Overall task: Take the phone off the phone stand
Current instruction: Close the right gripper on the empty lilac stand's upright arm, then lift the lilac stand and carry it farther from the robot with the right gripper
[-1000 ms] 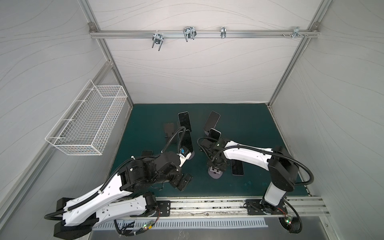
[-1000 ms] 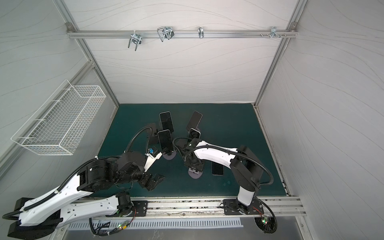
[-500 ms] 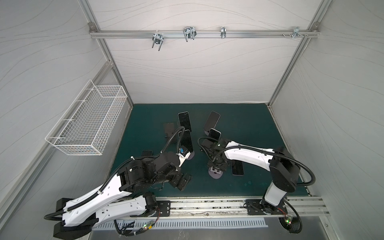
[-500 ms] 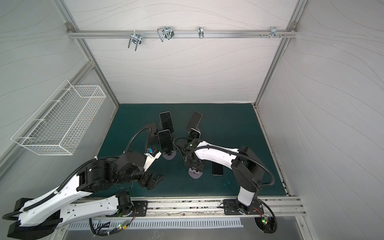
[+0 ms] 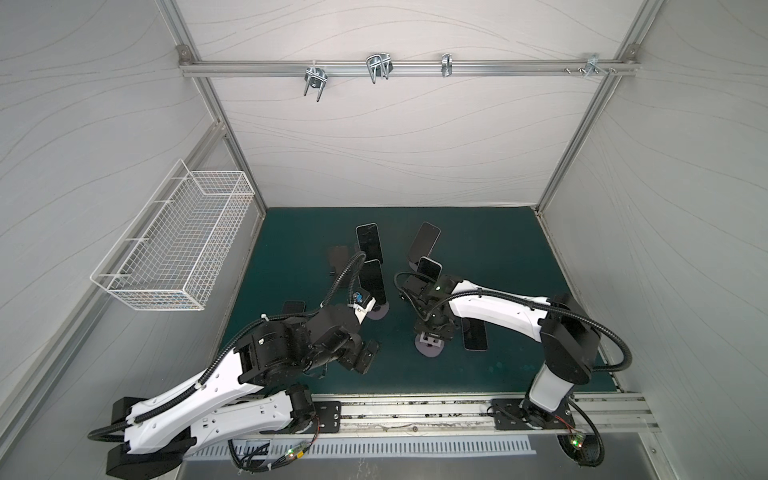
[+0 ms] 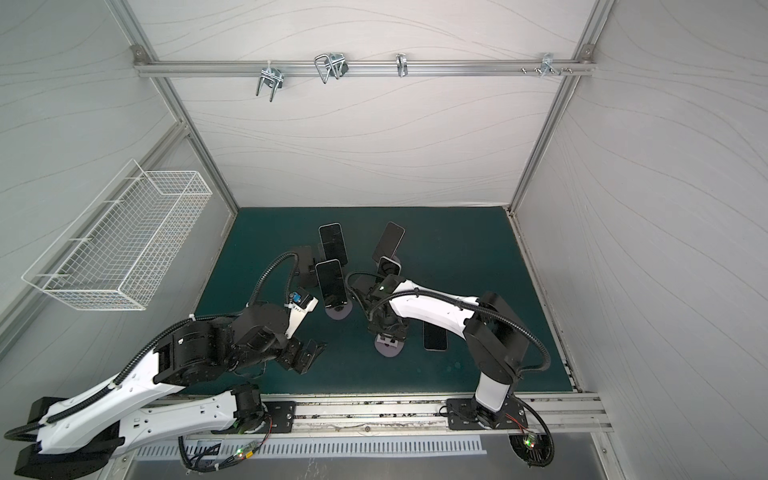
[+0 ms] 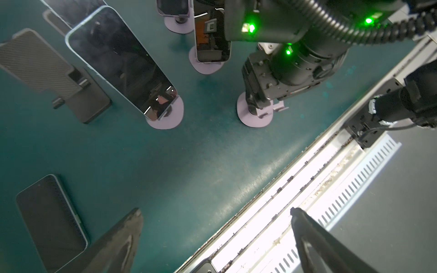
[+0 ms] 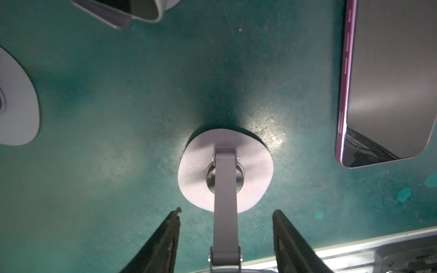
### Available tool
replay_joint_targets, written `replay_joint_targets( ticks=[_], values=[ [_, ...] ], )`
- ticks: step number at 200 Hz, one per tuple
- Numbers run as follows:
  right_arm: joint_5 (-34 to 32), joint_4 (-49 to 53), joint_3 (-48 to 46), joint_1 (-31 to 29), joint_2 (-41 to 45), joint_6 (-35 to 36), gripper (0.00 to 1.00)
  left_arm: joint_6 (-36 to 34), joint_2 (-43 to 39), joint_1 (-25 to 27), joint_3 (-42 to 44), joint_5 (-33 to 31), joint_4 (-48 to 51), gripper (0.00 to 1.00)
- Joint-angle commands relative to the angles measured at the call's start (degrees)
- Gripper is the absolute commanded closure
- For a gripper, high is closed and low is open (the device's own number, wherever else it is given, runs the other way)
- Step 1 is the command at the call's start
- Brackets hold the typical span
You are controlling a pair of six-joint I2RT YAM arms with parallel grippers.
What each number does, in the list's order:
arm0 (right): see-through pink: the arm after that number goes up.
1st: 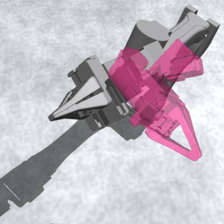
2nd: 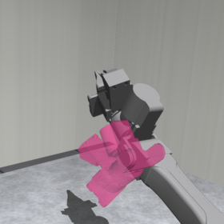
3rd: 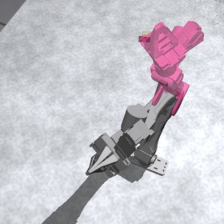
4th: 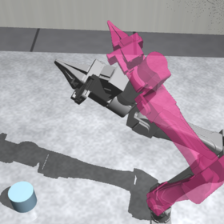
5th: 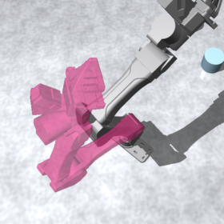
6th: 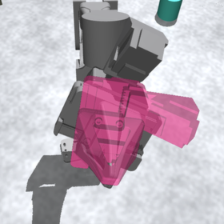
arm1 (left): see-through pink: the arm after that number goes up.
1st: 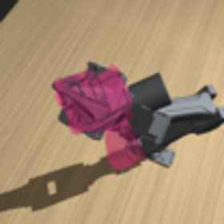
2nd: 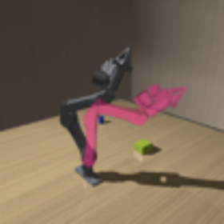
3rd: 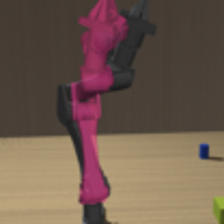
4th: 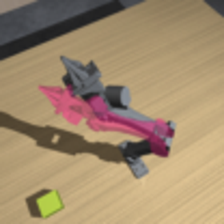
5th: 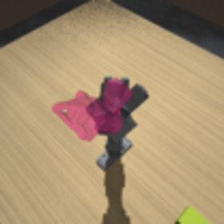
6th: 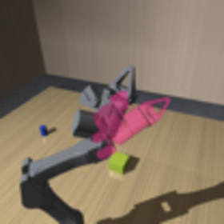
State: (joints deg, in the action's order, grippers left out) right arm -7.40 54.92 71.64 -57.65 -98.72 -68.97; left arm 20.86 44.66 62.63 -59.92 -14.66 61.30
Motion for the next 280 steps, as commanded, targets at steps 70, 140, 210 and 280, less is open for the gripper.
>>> replay_joint_targets(
  ticks=[70, 140, 210, 280],
  values=[
    [0.4, 3.62, 0.76, 1.74, 3.46, 1.18, 0.5, 1.07, -3.25, 0.12, 0.86, -3.53, -3.19, 0.01],
    [0.99, 4.46, 2.09, 3.57, 3.43, 2.6, 0.5, -0.63, -2.02, 0.12, 0.6, -3.29, -4.83, 0.01],
    [1.73, 4.24, 1.84, 6.99, 5.24, 5.19, 0.5, -5.54, 1.01, 0.14, -0.17, -3.89, -8.84, 0.01],
    [2.08, 3.97, -0.88, 13.47, 9.52, 9.25, 0.49, -7.77, 4.53, 0.1, -0.77, -3.98, -12.08, 0.01]
  ],
)
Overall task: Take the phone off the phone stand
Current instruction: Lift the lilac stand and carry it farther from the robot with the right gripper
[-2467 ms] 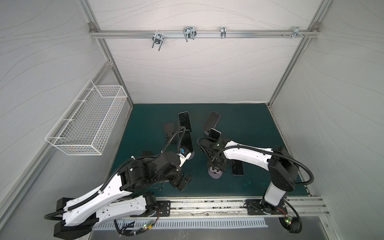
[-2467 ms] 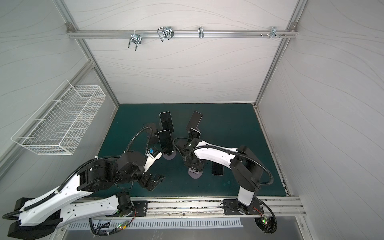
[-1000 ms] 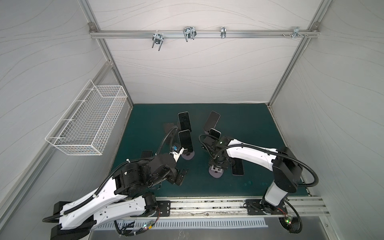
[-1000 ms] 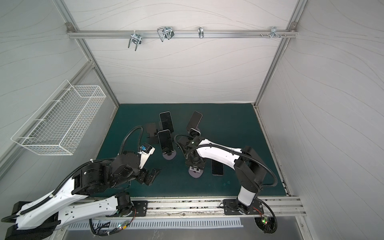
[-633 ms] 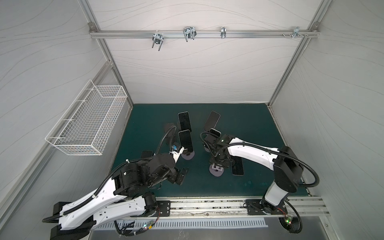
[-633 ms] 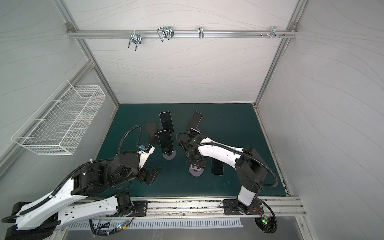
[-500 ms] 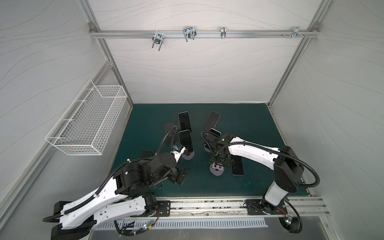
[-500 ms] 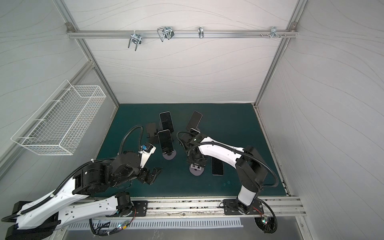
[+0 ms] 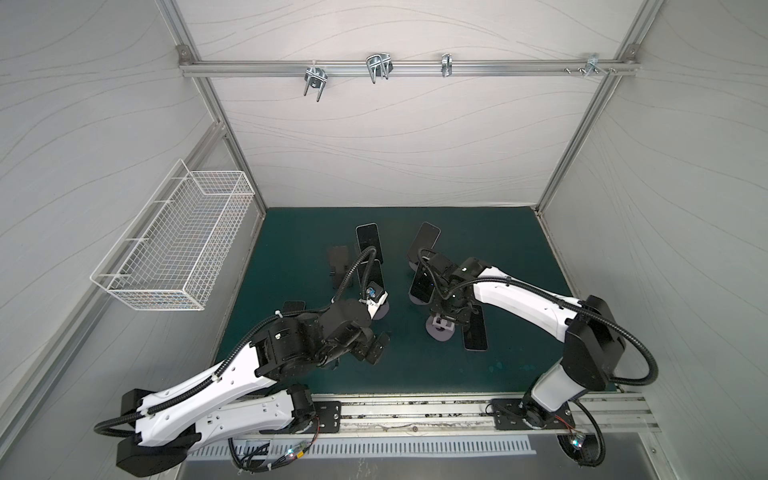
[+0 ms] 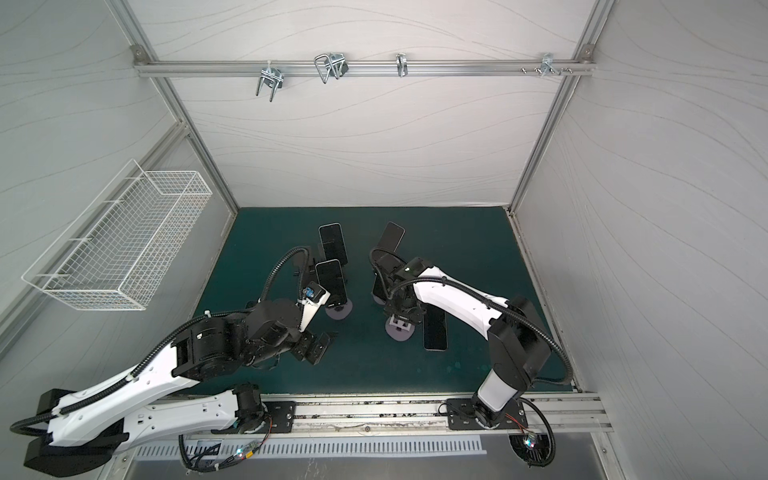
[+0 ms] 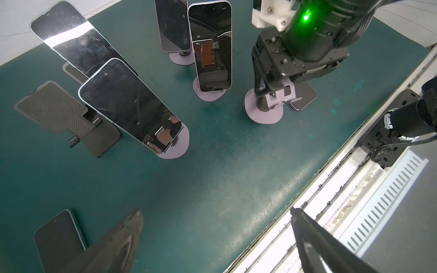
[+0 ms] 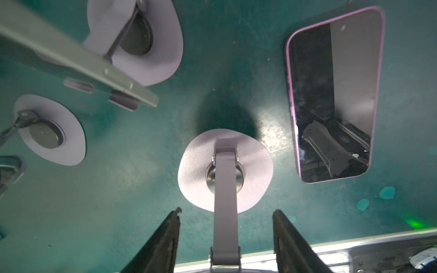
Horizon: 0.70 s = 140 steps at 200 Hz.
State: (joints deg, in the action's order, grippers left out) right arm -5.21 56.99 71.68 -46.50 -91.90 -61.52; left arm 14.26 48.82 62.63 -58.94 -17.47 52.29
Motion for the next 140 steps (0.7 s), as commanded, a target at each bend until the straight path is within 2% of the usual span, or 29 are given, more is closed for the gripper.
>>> replay_joint_targets(
  ticks=[1, 64, 140],
  values=[
    [-0.08, 1.89, -0.97, 2.44, 2.83, 1.86, 0.49, -1.17, 0.43, 0.07, -1.77, -1.12, -3.16, 0.01],
    [-0.41, -0.16, -3.39, 11.28, 5.28, 6.21, 0.49, -1.51, 3.33, 0.06, -2.12, 0.23, -6.09, 0.01],
    [0.16, -1.62, 2.53, 18.83, 0.58, 12.07, 0.49, -4.31, 5.85, -1.22, -5.99, 0.44, -5.71, 0.01]
  ],
)
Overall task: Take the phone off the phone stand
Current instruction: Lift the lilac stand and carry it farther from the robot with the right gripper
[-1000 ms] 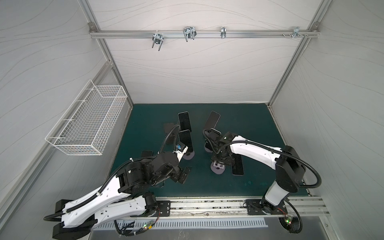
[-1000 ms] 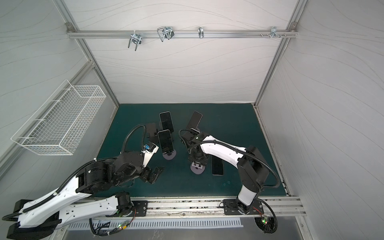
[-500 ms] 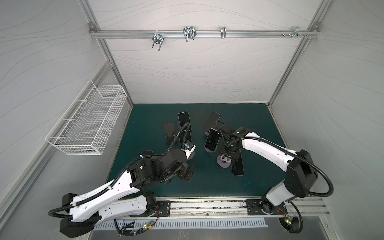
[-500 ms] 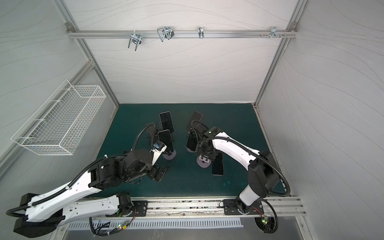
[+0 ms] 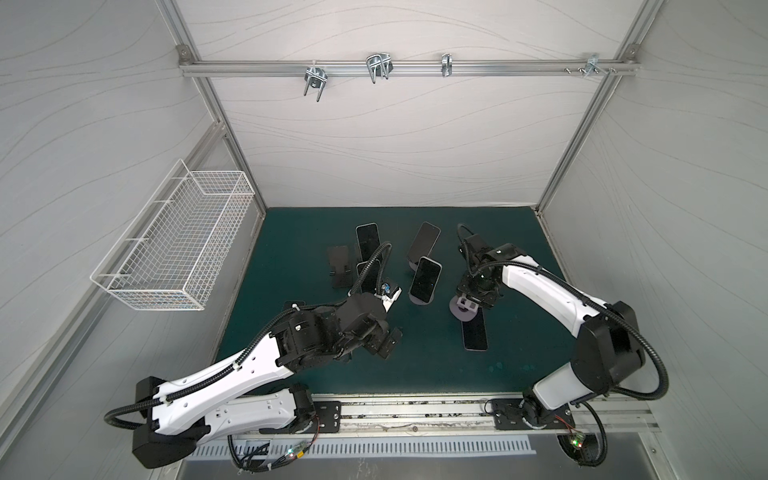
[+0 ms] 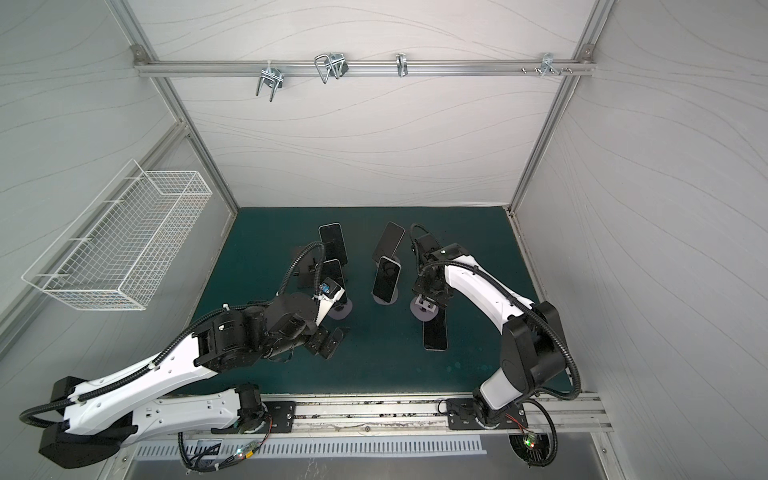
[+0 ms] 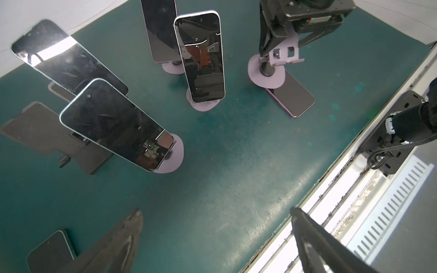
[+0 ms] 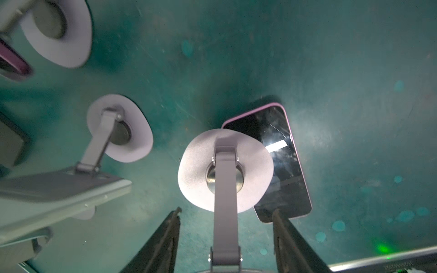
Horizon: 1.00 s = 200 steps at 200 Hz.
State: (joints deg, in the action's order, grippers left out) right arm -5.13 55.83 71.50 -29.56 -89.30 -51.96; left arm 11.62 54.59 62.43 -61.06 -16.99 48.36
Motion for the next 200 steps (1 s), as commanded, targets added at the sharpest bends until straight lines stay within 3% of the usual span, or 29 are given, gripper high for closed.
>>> replay_joint_targets(
  ticks=[1, 79, 200],
  values=[
    [0.1, -0.46, 2.73, 1.97, -2.06, 2.54, 0.49, -1.67, 0.08, -1.1, -3.92, -0.05, -1.77, 0.01],
    [1.3, -1.54, 12.86, 5.66, -12.0, 7.36, 0.49, -3.29, 3.04, -9.17, -7.47, 2.88, -1.97, 0.01],
    [3.74, -0.1, 29.68, 11.08, -26.24, 17.42, 0.49, -3.9, 6.47, -14.87, -10.92, 2.82, -1.12, 0.01]
  ],
)
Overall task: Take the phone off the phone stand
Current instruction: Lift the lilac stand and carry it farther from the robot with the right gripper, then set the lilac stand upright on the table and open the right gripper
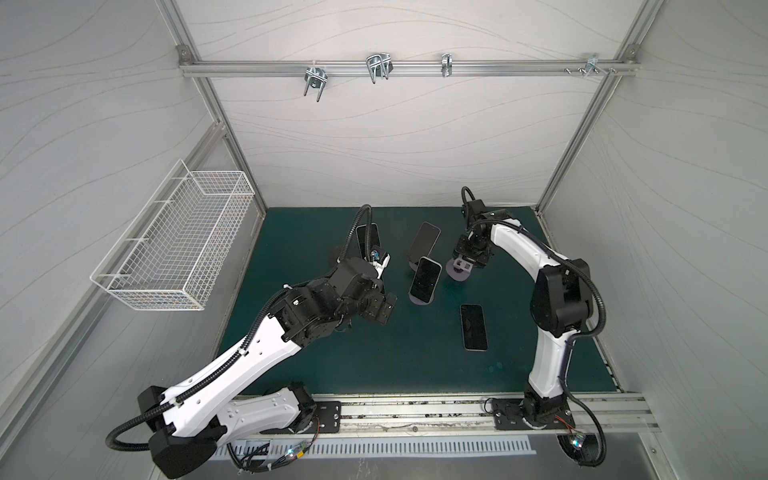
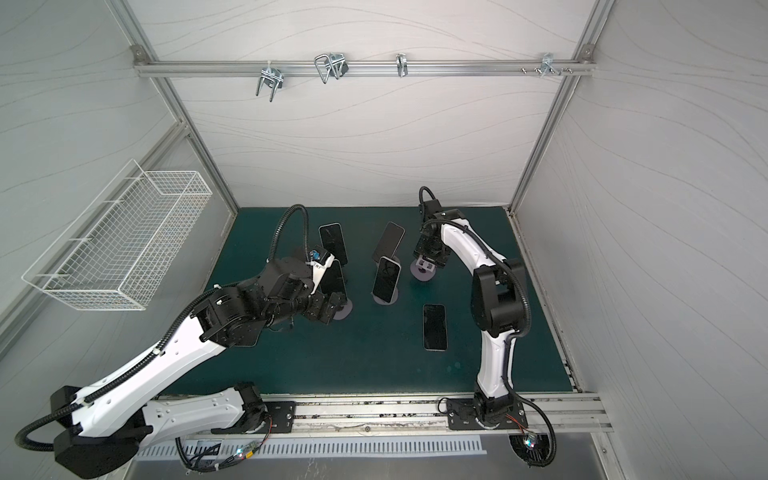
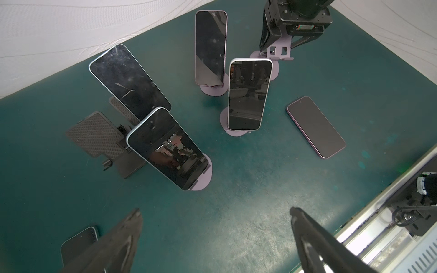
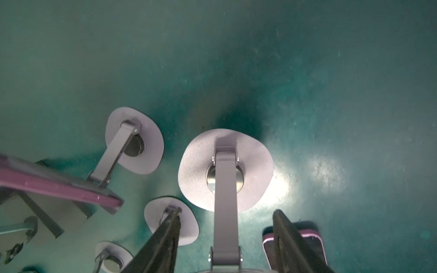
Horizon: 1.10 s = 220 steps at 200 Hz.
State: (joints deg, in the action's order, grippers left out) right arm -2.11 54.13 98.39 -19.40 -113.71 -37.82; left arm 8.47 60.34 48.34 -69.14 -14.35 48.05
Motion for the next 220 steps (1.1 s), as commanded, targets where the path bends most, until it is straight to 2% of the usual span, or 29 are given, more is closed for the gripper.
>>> replay_joint_targets(
  ticks=[1, 75, 100, 168, 220],
  values=[
    [0.71, 1.64, 2.96, 1.01, -1.93, 3.41, 0.49, -0.75, 0.78, -0.82, -2.84, 0.19, -0.83, 0.01],
    [1.38, 3.56, 11.99, 2.41, -8.43, 10.86, 0.48, -0.97, 3.83, -2.76, -4.42, 1.09, -1.14, 0.01],
    [2.33, 3.08, 12.63, 3.16, -9.57, 11.92, 0.48, -1.33, 4.42, -3.86, -4.33, 2.08, -1.1, 0.01],
    [2.12, 2.92, 13.94, 3.66, -12.21, 20.2, 0.48, -1.97, 5.71, -6.76, -5.12, 3.44, -0.56, 0.01],
    [4.13, 3.98, 15.98, 3.94, -14.6, 21.65, 0.47, -1.09, 6.98, -7.67, -5.52, 3.54, -0.79, 0.01]
  ],
)
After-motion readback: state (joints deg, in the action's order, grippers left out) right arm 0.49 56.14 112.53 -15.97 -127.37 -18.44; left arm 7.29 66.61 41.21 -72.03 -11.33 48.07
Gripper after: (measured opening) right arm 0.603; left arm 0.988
